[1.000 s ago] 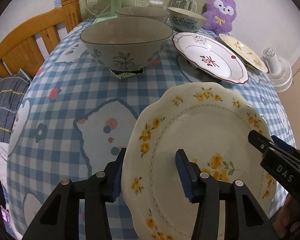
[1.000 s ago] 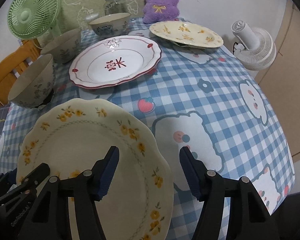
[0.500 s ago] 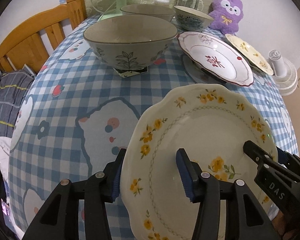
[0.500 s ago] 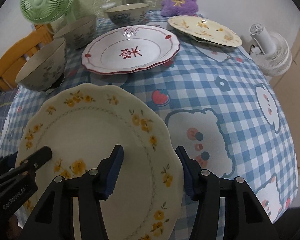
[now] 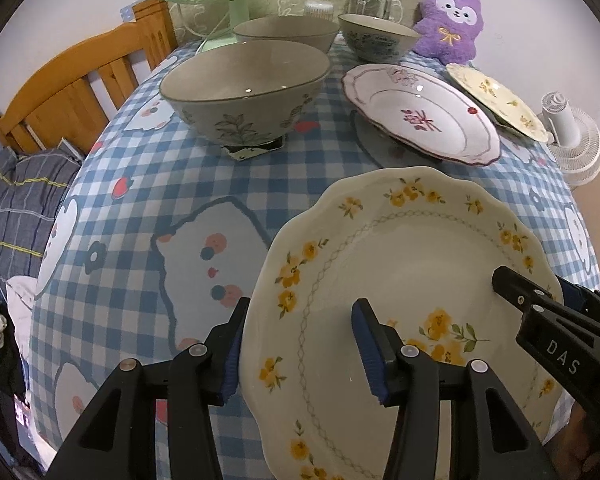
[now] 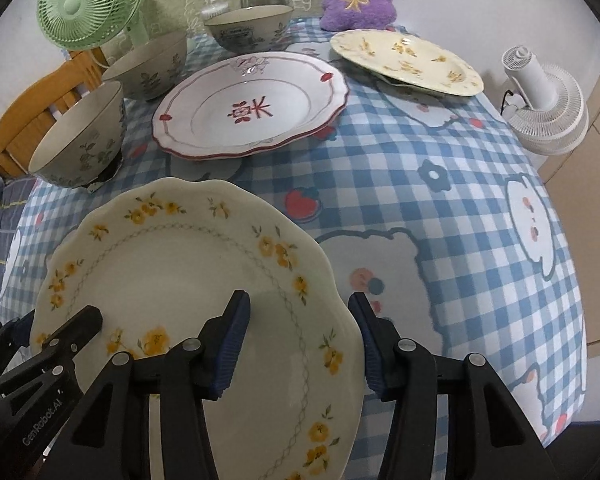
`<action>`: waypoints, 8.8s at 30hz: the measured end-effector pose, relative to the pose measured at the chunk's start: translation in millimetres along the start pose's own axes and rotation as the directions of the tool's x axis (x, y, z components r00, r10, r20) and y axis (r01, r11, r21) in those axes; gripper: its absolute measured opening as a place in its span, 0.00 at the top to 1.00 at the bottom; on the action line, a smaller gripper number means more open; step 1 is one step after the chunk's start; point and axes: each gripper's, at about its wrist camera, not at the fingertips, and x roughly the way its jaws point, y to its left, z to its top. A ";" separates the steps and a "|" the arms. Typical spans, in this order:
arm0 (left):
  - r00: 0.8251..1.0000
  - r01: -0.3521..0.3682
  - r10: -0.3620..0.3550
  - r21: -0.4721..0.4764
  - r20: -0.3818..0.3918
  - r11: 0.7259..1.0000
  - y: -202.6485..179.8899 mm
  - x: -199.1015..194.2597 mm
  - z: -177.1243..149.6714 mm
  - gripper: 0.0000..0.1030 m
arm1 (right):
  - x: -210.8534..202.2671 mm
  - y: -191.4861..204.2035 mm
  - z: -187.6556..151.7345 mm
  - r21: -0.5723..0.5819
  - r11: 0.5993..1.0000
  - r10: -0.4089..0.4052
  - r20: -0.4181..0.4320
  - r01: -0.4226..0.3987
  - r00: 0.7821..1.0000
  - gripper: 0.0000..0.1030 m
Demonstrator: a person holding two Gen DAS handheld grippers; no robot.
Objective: Organize plates and bowls
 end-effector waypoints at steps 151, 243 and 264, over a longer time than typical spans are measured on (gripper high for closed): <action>0.931 0.080 -0.116 0.117 0.346 0.990 -204.5 -140.0 147.9 0.08 | -184.6 -159.8 149.1 0.062 0.998 -0.046 0.409 0.022 0.911 0.09; 0.998 0.046 -0.047 0.021 0.048 0.999 -222.5 155.8 265.9 0.45 | 125.2 -223.0 278.5 0.066 0.998 0.003 0.080 -0.008 0.997 0.44; 0.998 0.032 -0.038 0.106 0.054 0.994 -230.2 134.8 250.7 0.51 | 109.8 -229.9 263.6 0.059 0.998 -0.020 0.041 0.017 0.999 0.50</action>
